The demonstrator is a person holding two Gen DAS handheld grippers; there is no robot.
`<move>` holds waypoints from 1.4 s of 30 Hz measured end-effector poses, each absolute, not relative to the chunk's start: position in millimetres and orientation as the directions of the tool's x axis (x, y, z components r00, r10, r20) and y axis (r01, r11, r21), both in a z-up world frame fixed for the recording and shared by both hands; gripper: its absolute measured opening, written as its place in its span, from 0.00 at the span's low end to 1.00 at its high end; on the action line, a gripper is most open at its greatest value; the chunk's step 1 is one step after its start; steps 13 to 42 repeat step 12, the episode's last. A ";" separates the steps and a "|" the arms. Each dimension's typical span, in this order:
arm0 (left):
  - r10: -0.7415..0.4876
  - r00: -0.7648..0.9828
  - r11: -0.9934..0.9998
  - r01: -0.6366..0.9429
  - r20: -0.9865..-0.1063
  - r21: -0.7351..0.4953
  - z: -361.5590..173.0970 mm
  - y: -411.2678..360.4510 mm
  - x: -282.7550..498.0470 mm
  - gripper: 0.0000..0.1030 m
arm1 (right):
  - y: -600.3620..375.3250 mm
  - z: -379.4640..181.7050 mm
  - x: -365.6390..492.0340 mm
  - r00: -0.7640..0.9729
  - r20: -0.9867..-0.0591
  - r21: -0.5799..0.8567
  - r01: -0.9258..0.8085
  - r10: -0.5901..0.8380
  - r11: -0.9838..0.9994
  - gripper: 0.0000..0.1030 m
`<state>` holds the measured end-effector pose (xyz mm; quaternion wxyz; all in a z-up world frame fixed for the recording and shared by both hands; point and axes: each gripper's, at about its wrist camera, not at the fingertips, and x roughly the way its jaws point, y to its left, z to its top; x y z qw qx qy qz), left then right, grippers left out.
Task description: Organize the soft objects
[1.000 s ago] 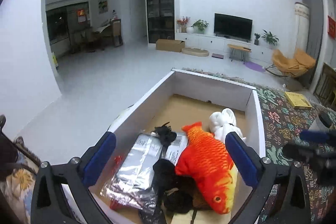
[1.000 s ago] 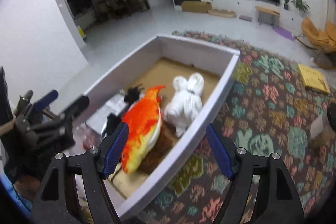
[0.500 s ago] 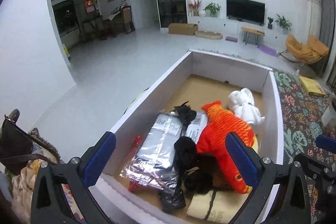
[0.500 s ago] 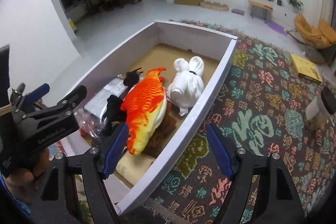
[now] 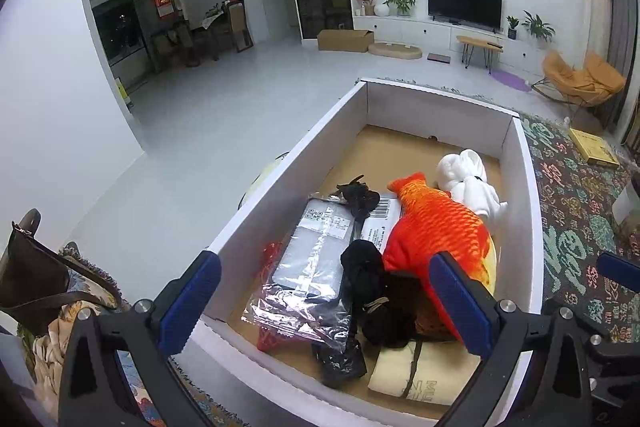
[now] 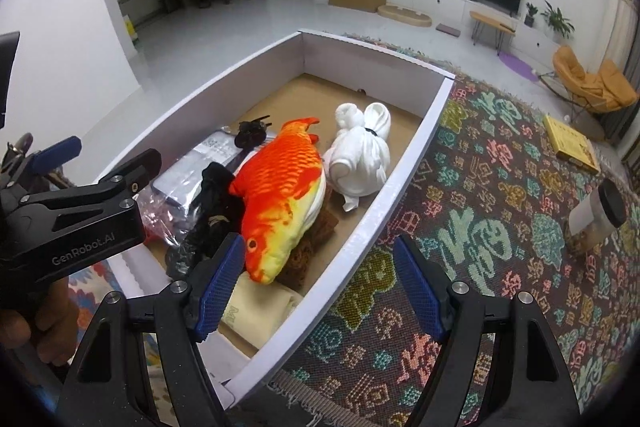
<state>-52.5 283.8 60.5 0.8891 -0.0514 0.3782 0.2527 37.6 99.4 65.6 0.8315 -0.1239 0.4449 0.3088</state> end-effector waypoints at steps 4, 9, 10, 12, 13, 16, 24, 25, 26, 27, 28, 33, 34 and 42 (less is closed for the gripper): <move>0.407 0.592 0.872 -0.479 -0.695 0.102 61.6 281.0 -52.7 1.00 | 100.4 63.9 36.1 0.411 -0.818 0.067 -0.627 0.403 0.776 0.77; 0.377 0.605 0.883 -0.464 -0.701 0.075 62.1 281.2 -53.1 1.00 | 100.4 62.5 35.1 0.414 -0.817 0.063 -0.627 0.401 0.776 0.77; 0.364 0.609 0.884 -0.463 -0.704 0.056 61.8 282.5 -54.2 1.00 | 100.6 61.7 34.8 0.415 -0.817 0.063 -0.626 0.401 0.777 0.77; 0.367 0.615 0.882 -0.468 -0.698 0.052 62.4 282.3 -56.2 1.00 | 100.7 61.2 34.1 0.409 -0.817 0.071 -0.628 0.406 0.775 0.77; 0.367 0.615 0.882 -0.468 -0.698 0.052 62.4 282.3 -56.2 1.00 | 100.7 61.2 34.1 0.409 -0.817 0.071 -0.628 0.406 0.775 0.77; 0.367 0.615 0.882 -0.468 -0.698 0.052 62.4 282.3 -56.2 1.00 | 100.7 61.2 34.1 0.409 -0.817 0.071 -0.628 0.406 0.775 0.77; 0.367 0.615 0.882 -0.468 -0.698 0.052 62.4 282.3 -56.2 1.00 | 100.7 61.2 34.1 0.409 -0.817 0.071 -0.628 0.406 0.775 0.77; 0.367 0.615 0.882 -0.468 -0.698 0.052 62.4 282.3 -56.2 1.00 | 100.7 61.2 34.1 0.409 -0.817 0.071 -0.628 0.406 0.775 0.77; 0.367 0.615 0.882 -0.468 -0.698 0.052 62.4 282.3 -56.2 1.00 | 100.7 61.2 34.1 0.409 -0.817 0.071 -0.628 0.406 0.775 0.77; 0.367 0.615 0.882 -0.468 -0.698 0.052 62.4 282.3 -56.2 1.00 | 100.7 61.2 34.1 0.409 -0.817 0.071 -0.628 0.406 0.775 0.77; 0.367 0.615 0.882 -0.468 -0.698 0.052 62.4 282.3 -56.2 1.00 | 100.7 61.2 34.1 0.409 -0.817 0.071 -0.628 0.406 0.775 0.77; 0.367 0.615 0.882 -0.468 -0.698 0.052 62.4 282.3 -56.2 1.00 | 100.7 61.2 34.1 0.409 -0.817 0.071 -0.628 0.406 0.775 0.77; 0.367 0.615 0.882 -0.468 -0.698 0.052 62.4 282.3 -56.2 1.00 | 100.7 61.2 34.1 0.409 -0.817 0.071 -0.628 0.406 0.775 0.77; 0.367 0.615 0.882 -0.468 -0.698 0.052 62.4 282.3 -56.2 1.00 | 100.7 61.2 34.1 0.409 -0.817 0.071 -0.628 0.406 0.775 0.77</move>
